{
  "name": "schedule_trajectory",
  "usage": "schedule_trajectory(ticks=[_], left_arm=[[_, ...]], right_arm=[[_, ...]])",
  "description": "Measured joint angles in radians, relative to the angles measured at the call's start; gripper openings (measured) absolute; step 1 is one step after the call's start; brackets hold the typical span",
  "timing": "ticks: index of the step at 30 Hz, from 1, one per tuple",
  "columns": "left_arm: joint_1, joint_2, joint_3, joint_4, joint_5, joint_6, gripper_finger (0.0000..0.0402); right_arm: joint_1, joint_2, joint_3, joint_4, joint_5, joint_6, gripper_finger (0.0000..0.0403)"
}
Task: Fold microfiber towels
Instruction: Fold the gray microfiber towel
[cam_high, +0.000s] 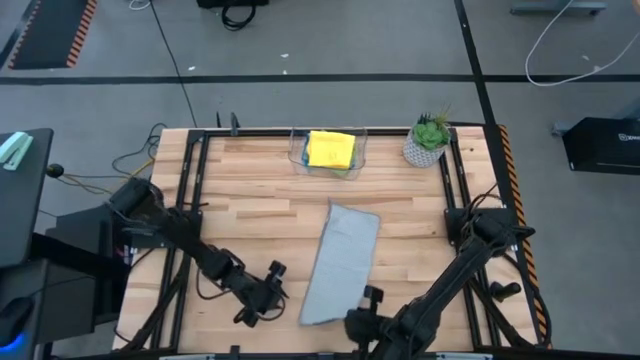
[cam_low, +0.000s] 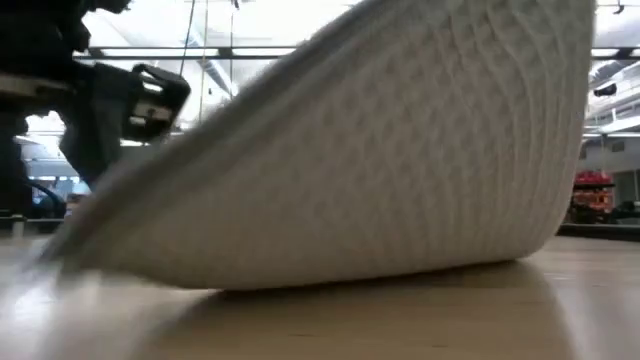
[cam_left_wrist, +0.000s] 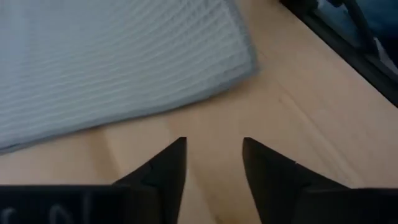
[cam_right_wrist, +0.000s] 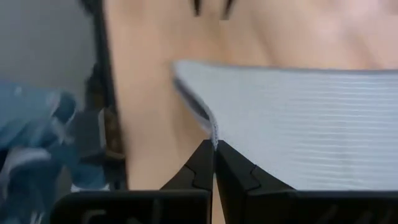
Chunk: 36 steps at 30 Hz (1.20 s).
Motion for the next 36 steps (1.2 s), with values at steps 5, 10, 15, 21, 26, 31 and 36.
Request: schedule_trajectory(ticks=[5,10,15,21,26,31,36], left_arm=[[-0.001,-0.127,-0.081,-0.006,-0.075,-0.011,0.0102],[0.001,-0.230,-0.214,0.103,-0.131,-0.089,0.0031],[0.001,-0.303,-0.329,0.193,-0.182,-0.168,0.0010],[0.002,-0.377,-0.403,0.191,-0.300,-0.216,0.0035],[0.035,-0.427,-0.432,0.199,-0.340,-0.203,0.0022],[0.098,-0.446,-0.454,0.198,-0.346,-0.202,0.0007],[0.135,-0.446,-0.454,0.199,-0.346,-0.199,0.0021]], right_arm=[[-0.020,-0.052,0.001,-0.167,0.085,0.190,0.0015],[-0.087,-0.095,-0.060,-0.273,0.100,0.309,0.0016],[-0.171,-0.167,-0.184,-0.272,0.100,0.296,0.0016],[-0.248,-0.324,-0.403,-0.228,0.100,0.285,0.0016],[-0.316,-0.477,-0.613,-0.079,0.118,0.226,0.0016],[-0.407,-0.608,-0.796,0.082,0.130,0.137,0.0016],[-0.489,-0.689,-0.916,0.196,0.131,0.085,0.0016]])
